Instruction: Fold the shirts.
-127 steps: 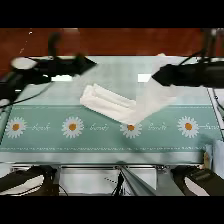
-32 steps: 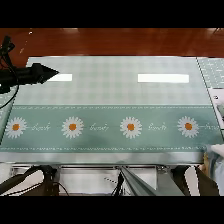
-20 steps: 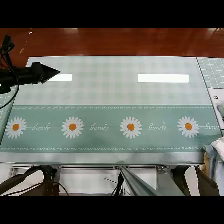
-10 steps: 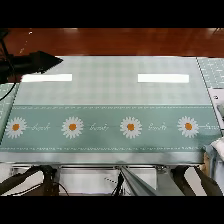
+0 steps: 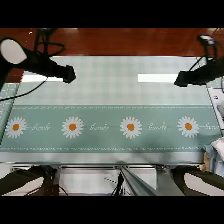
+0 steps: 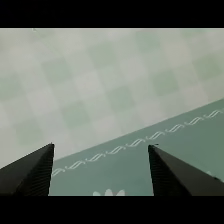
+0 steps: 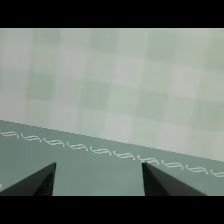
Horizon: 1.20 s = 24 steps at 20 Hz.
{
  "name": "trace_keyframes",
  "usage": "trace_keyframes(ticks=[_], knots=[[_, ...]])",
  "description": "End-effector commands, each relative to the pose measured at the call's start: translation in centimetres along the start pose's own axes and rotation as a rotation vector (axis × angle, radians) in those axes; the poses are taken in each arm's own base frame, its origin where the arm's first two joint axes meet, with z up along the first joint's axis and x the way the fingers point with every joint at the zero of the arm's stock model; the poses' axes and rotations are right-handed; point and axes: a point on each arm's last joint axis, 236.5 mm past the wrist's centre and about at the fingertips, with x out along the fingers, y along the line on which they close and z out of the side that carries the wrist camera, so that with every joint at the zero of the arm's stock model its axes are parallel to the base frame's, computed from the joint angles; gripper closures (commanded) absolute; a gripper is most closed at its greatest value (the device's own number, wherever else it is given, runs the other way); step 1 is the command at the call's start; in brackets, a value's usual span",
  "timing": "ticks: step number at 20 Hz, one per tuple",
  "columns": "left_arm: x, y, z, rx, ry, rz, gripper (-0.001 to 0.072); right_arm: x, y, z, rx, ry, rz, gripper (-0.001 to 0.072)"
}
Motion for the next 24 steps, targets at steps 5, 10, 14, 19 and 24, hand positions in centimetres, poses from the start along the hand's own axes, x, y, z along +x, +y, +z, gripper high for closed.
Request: trace_keyframes(ticks=[5,10,14,19,24], knots=[[2.9,1.9,-3.7,-0.061,0.195,0.15,-0.0013,2.9,1.4,0.0,-0.099,0.053,-0.037,0.0102],[3.0,1.9,-3.7,-0.062,0.198,0.15,-0.0013,2.9,1.4,0.0,-0.099,0.052,-0.037,0.0102],[3.0,1.9,-3.7,-0.061,0.198,0.15,-0.0013,2.9,1.4,0.0,-0.1,0.052,-0.037,0.0103],[3.0,1.9,-3.7,-0.061,0.198,0.15,-0.0013,2.9,1.4,0.0,-0.099,0.052,-0.037,0.0102],[3.0,1.9,-3.7,-0.061,0.198,0.15,-0.0013,2.9,1.4,0.0,-0.099,0.052,-0.037,0.0103]])
